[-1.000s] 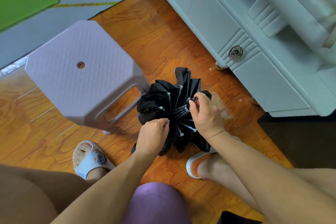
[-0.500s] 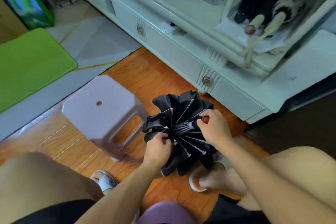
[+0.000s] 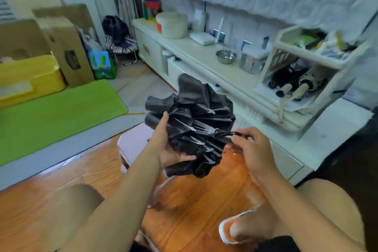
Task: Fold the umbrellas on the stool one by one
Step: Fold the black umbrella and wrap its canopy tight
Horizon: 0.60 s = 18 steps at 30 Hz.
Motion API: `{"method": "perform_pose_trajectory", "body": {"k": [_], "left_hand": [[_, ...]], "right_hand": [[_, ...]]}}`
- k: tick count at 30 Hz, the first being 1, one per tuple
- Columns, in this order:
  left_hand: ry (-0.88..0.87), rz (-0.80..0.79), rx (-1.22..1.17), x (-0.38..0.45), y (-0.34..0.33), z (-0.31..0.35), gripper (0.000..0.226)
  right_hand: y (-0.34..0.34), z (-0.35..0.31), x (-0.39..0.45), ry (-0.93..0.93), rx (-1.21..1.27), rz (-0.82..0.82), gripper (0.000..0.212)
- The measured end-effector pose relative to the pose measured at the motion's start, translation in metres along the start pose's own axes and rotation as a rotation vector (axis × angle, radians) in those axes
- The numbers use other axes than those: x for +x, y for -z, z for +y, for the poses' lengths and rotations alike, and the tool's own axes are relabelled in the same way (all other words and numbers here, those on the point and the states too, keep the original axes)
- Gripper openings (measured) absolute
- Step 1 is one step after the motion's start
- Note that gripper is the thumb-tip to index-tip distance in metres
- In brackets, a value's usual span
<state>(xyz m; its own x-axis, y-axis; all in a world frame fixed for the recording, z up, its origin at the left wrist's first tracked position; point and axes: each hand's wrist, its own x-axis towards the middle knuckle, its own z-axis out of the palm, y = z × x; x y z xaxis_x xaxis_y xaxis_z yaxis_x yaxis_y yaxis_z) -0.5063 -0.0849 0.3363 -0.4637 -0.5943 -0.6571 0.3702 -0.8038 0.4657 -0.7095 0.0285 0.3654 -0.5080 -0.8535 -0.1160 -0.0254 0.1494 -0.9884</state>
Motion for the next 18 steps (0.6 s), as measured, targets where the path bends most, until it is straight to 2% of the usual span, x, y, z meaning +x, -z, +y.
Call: {"method": "perform_pose_trajectory", "body": {"k": [3,5,8,10,11,13,15,16,18], "left_hand": [[-0.038,0.018,-0.034,-0.002,-0.003,0.035,0.058],[-0.119,0.141,0.011,-0.006,-0.001,0.057,0.043],[-0.354,0.316,0.076,-0.015,0.005,0.092,0.039],[-0.613,0.464,0.03,-0.022,0.014,0.115,0.044],[-0.748,0.54,0.085,-0.023,0.02,0.127,0.043],[-0.922,0.629,0.284,-0.035,0.024,0.141,0.044],[-1.024,0.588,0.376,-0.044,0.03,0.15,0.057],[-1.059,0.518,0.363,-0.051,0.029,0.151,0.063],[-1.043,0.375,0.298,-0.053,0.042,0.151,0.053]], "right_hand": [[-0.027,-0.009,-0.02,0.028,0.075,-0.114,0.014],[-0.046,-0.011,-0.028,0.044,0.063,-0.217,0.016],[-0.07,-0.016,-0.021,0.089,-0.167,-0.367,0.023],[-0.08,-0.032,-0.005,0.117,-0.387,-0.504,0.03],[-0.084,-0.044,0.006,0.133,-0.432,-0.541,0.034],[-0.09,-0.076,0.033,0.203,-0.417,-0.48,0.032],[-0.099,-0.111,0.06,0.294,-0.366,-0.357,0.027],[-0.108,-0.127,0.072,0.339,-0.349,-0.334,0.027],[-0.131,-0.152,0.093,0.415,-0.328,-0.364,0.027]]}}
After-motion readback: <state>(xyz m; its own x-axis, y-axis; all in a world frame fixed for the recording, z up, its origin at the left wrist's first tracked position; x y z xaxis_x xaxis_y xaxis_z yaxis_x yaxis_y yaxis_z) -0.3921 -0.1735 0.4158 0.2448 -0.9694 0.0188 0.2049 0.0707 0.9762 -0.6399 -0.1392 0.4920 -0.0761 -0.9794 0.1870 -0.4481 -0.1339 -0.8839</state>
